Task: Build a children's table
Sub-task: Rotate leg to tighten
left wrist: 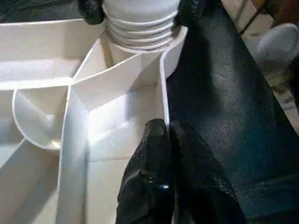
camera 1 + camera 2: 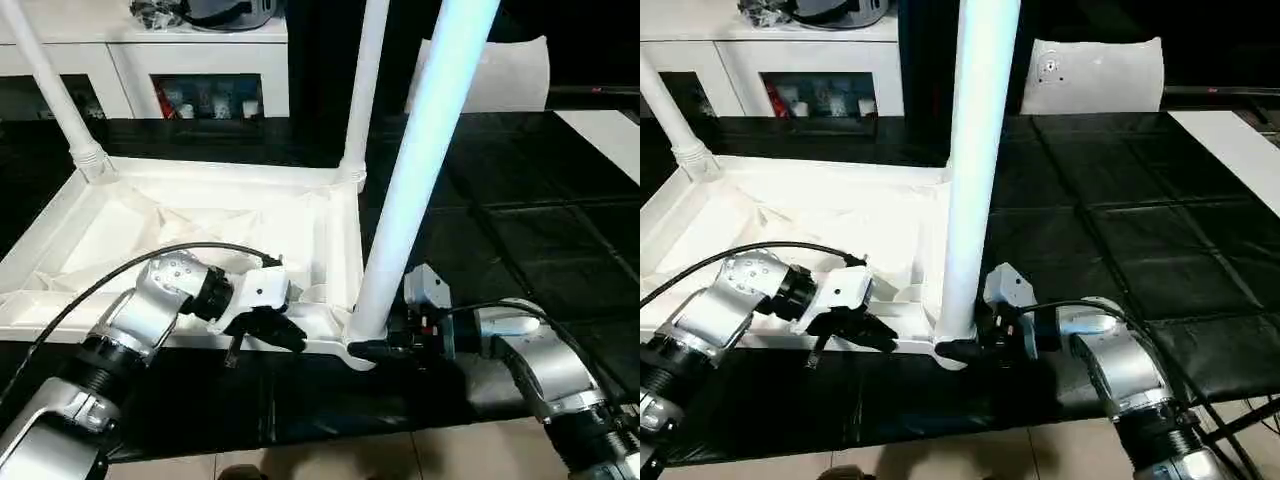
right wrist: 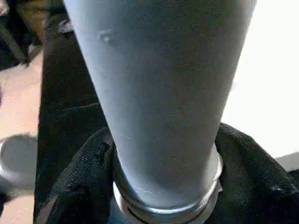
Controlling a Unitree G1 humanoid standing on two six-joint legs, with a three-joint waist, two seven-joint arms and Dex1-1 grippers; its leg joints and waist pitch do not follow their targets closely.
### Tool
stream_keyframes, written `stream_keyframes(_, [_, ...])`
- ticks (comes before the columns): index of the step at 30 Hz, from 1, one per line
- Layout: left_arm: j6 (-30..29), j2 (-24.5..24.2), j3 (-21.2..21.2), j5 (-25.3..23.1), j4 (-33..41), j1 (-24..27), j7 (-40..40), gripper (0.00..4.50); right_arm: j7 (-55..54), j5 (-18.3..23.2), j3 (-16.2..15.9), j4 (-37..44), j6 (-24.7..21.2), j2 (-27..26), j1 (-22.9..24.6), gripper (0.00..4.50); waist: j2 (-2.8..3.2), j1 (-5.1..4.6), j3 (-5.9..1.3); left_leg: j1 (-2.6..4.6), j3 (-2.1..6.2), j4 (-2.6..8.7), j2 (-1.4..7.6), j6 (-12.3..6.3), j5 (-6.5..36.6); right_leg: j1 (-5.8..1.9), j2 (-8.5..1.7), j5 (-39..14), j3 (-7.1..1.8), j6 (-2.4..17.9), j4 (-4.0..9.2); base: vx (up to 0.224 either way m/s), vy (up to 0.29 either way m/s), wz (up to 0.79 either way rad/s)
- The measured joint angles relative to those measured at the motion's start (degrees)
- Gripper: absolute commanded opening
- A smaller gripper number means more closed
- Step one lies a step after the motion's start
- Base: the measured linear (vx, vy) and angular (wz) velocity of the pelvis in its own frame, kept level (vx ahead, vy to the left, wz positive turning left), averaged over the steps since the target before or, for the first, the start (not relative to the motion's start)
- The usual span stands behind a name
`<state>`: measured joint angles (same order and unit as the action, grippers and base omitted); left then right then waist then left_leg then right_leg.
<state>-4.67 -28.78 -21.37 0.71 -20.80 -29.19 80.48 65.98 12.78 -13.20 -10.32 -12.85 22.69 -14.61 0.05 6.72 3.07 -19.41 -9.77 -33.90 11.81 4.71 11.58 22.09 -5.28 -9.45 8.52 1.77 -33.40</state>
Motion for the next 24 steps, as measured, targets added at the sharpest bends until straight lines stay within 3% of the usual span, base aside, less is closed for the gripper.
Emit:
stream_keyframes(6, [-10.0,4.2,3.8,-0.6,2.9,2.6,-11.7,0.00,-15.7,-2.2,4.3,2.4,-4.4,-6.7,2.7,2.72,-0.01,-0.99,0.00,0.49,-0.04,-0.06,-0.04,0.02,0.0,-0.27,0.00,0.0,-0.02,0.0,0.14,0.000,0.000,0.00])
stream_keyframes(9, [-16.7,9.3,6.3,-2.7,5.5,3.9,-20.4,0.00,-28.9,-4.3,8.2,2.3,-8.2,-14.0,2.4,2.72,0.03,-2.42,-0.02,0.44,-0.02,-0.12,-0.04,0.02,0.0,-0.28,-0.02,0.0,0.09,0.0,0.46,0.000,0.000,0.00])
stream_keyframes(14, [-24.3,18.0,7.8,-4.5,7.2,4.2,-33.6,0.00,-46.3,-7.0,13.0,-0.9,-13.5,-22.4,-2.7,2.72,0.04,-5.06,-0.01,0.30,0.10,-0.27,-0.03,0.00,0.0,-0.35,-0.02,0.0,0.37,0.0,1.19,0.000,0.000,0.00])
stream_keyframes(17, [-26.8,20.9,8.2,-4.9,7.8,4.2,-38.1,0.00,-51.2,-7.8,14.0,-2.3,-14.0,-24.3,-4.5,2.72,0.04,-5.29,-0.01,0.28,0.11,-0.27,-0.08,-0.03,0.0,-0.34,-0.03,0.0,0.38,0.0,1.39,0.000,0.000,0.00])
stream_keyframes(19, [-27.0,21.7,8.2,-4.9,7.8,4.2,-39.2,0.00,-52.3,-8.2,14.1,-2.4,-13.8,-24.5,-4.8,3.42,0.04,-5.18,-0.01,0.24,0.11,-0.26,-0.11,-0.08,0.0,-0.30,-0.03,0.0,0.29,-0.1,1.39,0.000,0.000,0.00])
stream_keyframes(24, [-27.1,20.4,8.7,-5.3,7.9,3.0,-39.8,0.00,-53.0,-8.0,14.9,-1.0,-12.7,-27.6,-3.4,3.79,0.03,-5.30,-0.01,-0.10,0.06,0.17,-0.14,-0.05,0.1,0.01,0.01,0.5,0.17,-0.1,1.28,0.000,0.000,0.00])
